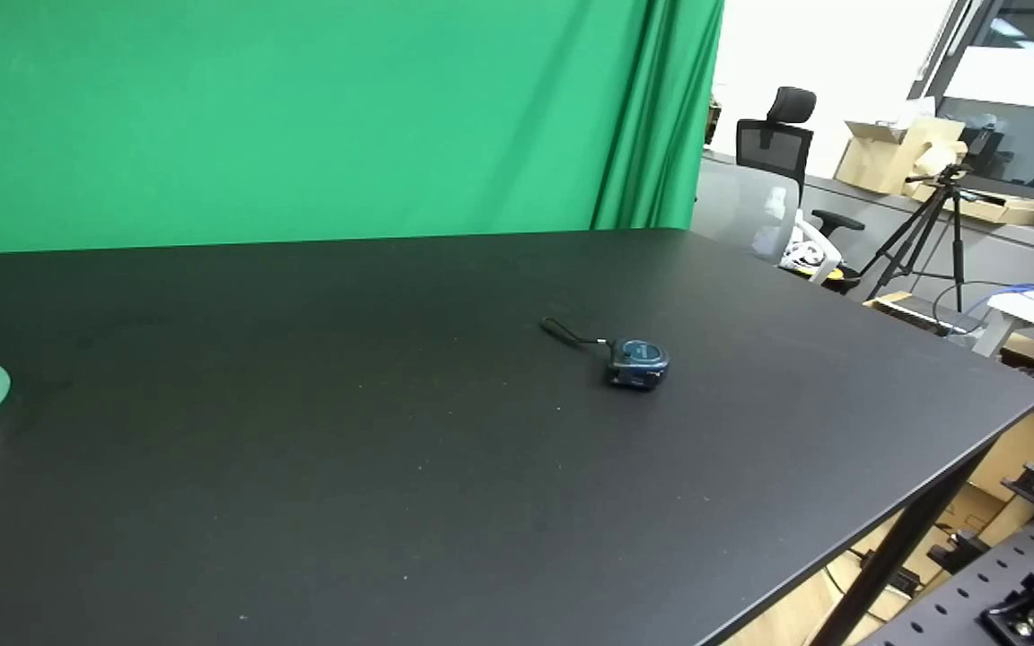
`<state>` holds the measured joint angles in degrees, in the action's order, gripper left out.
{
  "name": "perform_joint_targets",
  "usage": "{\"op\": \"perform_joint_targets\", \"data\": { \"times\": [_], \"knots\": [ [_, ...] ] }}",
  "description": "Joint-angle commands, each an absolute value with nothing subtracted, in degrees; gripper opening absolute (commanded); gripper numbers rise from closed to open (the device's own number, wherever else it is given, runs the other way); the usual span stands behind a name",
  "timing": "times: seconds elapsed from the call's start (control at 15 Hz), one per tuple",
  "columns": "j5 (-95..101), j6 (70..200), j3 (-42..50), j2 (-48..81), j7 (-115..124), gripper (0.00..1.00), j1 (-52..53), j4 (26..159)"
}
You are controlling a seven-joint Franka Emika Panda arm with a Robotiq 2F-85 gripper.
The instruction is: Move the black object forward
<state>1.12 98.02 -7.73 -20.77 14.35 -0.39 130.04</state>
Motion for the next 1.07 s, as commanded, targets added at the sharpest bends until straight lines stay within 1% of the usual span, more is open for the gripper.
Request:
{"op": "perform_joint_targets", "data": {
  "times": [0.0,0.07,0.27,0.8,1.0],
  "knots": [
    [1.35,97.91,-7.00,-20.70,14.55,1.00,0.42,129.95],
    [1.35,97.91,-7.00,-20.70,14.55,1.00,0.42,129.95],
    [3.60,103.24,-7.60,-20.90,16.41,1.00,0.17,132.51],
    [5.44,127.05,-6.30,-15.15,17.04,1.00,-0.99,141.44],
    [4.94,133.22,-4.91,-11.25,16.33,1.00,-1.58,143.49]
  ]
}}
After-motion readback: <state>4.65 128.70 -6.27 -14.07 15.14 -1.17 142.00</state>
